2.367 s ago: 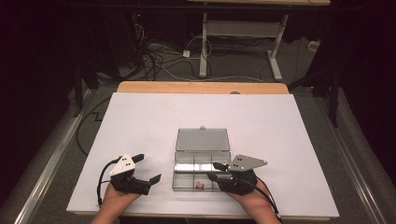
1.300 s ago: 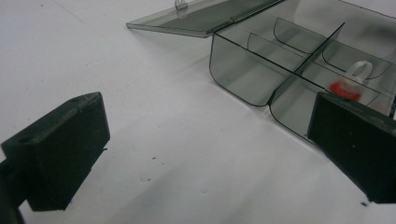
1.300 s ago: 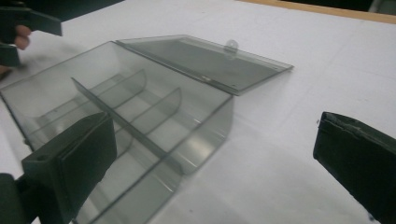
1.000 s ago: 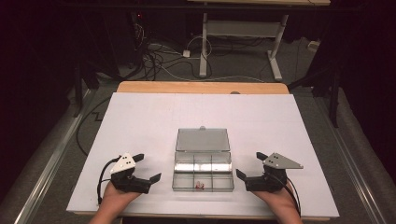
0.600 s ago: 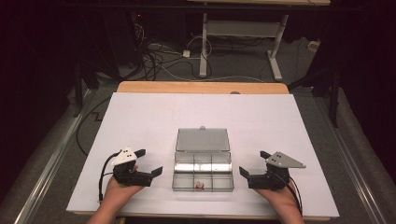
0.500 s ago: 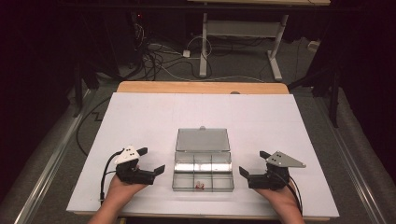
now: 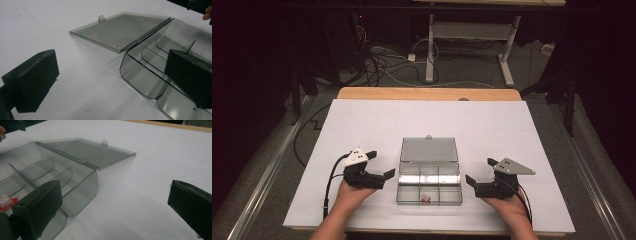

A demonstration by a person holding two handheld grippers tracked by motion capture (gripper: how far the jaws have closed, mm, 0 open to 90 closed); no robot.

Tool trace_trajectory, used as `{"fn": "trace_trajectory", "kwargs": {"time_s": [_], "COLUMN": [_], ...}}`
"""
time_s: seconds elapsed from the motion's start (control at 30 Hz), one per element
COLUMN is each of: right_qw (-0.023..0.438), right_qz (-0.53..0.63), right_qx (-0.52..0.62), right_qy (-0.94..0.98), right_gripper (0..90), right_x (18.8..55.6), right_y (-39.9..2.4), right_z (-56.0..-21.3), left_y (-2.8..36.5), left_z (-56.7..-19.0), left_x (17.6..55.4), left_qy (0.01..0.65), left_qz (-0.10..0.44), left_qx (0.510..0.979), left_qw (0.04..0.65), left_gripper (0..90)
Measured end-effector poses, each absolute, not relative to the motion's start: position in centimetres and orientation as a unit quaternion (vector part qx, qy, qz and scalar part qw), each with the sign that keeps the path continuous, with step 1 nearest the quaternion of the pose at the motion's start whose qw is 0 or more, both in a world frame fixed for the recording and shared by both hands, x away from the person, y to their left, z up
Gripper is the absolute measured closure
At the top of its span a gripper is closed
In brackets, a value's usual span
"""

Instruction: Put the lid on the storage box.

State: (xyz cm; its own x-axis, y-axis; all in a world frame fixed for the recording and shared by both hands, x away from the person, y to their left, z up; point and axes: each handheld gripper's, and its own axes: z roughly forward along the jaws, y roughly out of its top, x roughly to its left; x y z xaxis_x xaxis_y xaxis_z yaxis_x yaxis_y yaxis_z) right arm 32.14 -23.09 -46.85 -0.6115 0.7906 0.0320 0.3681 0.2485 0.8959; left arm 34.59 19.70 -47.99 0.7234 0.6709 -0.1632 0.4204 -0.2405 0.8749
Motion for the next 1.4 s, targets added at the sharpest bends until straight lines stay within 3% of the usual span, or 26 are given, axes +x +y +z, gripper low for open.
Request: {"fn": "trace_trajectory", "kwargs": {"time_s": [0.83, 1.4], "right_qw": [0.180, 0.093], "right_qz": [0.470, 0.440], "right_qx": [0.395, 0.450], "right_qy": [0.769, 0.771], "right_gripper": [2.4, 10.8], "right_x": [38.4, 41.8], "right_y": [-18.8, -17.8], "right_z": [-45.5, -47.8], "left_y": [16.8, 16.1], "left_z": [-48.0, -48.9], "left_x": [41.9, 42.5], "left_qy": [0.380, 0.395], "left_qz": [0.082, 0.028], "left_qx": [0.777, 0.771], "left_qw": [0.495, 0.500], "left_gripper": [0.0, 0.0]}}
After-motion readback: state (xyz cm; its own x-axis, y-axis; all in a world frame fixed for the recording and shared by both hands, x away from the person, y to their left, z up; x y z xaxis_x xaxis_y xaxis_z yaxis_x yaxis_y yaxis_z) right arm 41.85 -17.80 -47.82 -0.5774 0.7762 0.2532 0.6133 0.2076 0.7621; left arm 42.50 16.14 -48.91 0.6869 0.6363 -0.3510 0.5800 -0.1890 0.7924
